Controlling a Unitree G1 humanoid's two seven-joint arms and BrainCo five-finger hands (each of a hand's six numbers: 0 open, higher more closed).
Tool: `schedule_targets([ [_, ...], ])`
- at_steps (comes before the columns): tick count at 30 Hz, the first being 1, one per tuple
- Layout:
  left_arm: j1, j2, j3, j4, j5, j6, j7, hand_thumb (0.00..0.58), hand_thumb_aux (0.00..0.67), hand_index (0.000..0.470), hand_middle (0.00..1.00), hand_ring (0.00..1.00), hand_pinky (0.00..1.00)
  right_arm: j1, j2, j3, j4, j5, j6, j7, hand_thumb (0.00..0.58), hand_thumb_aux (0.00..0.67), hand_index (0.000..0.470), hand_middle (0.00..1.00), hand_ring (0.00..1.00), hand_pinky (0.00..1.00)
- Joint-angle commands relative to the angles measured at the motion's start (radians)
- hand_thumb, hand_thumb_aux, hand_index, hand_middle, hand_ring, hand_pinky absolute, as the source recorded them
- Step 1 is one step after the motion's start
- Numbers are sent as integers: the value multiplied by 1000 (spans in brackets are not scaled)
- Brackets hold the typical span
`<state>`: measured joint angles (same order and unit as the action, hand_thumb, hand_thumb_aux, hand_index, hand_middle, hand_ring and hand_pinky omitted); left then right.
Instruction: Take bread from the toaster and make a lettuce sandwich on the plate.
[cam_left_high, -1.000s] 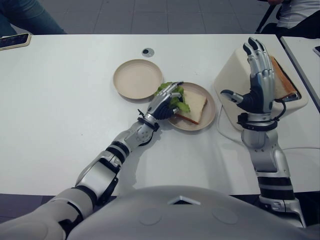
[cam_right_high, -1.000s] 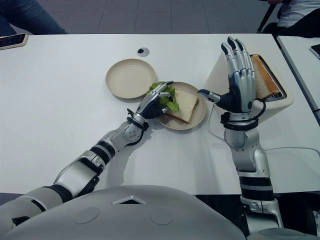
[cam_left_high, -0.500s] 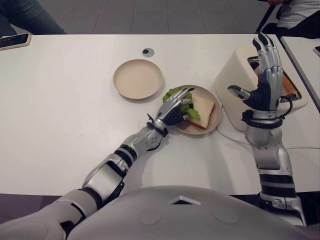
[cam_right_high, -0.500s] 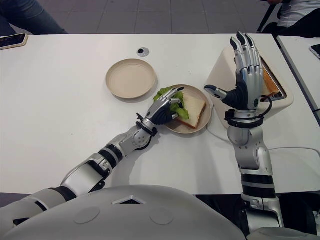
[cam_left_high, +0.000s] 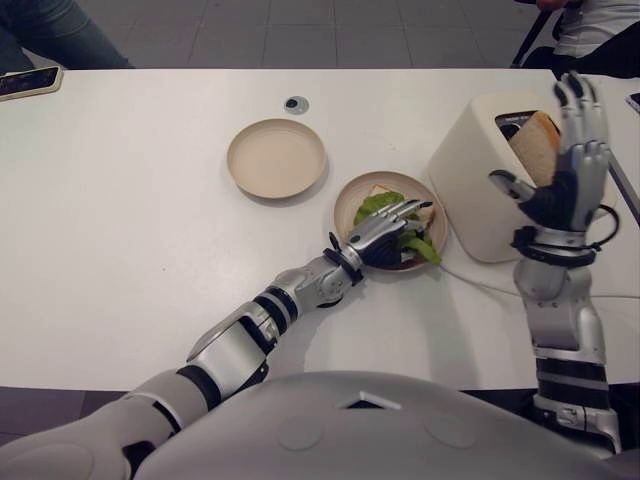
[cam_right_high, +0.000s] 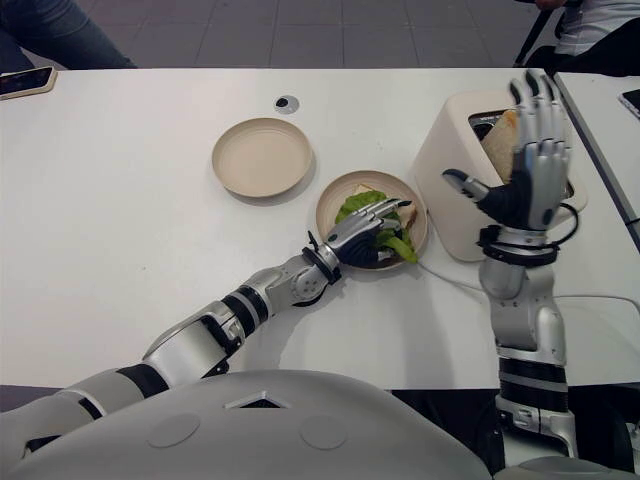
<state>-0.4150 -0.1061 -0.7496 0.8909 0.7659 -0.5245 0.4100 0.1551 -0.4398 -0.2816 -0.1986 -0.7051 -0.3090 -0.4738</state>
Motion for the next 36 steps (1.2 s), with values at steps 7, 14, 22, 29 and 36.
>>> schedule_targets([
  [7,32,85,8,-40,41,112,-4,0,0,0,0,0,0,75,-120,-124,65,42,279,288,0,0,0,0,0,0],
  [14,67,151,45,-195,59,178,48,0,0,0,0,0,0,113,-155,-34,63,22,296,386,580,670,470,0,0,0],
  [22,242,262,199,-707,2,144,110,0,0,0,0,0,0,59,-171,-54,-4,25,244,298,580,670,470,1000,1000,1000],
  [29,413,314,345,-932,-166,43,76,0,0,0,0,0,0,-53,-99,-98,-216,84,32,46,580,670,470,1000,1000,1000],
  [36,493,294,446,-914,-185,-84,160,0,0,0,0,0,0,-201,23,265,-121,668,-39,452,580,670,470,1000,1000,1000],
])
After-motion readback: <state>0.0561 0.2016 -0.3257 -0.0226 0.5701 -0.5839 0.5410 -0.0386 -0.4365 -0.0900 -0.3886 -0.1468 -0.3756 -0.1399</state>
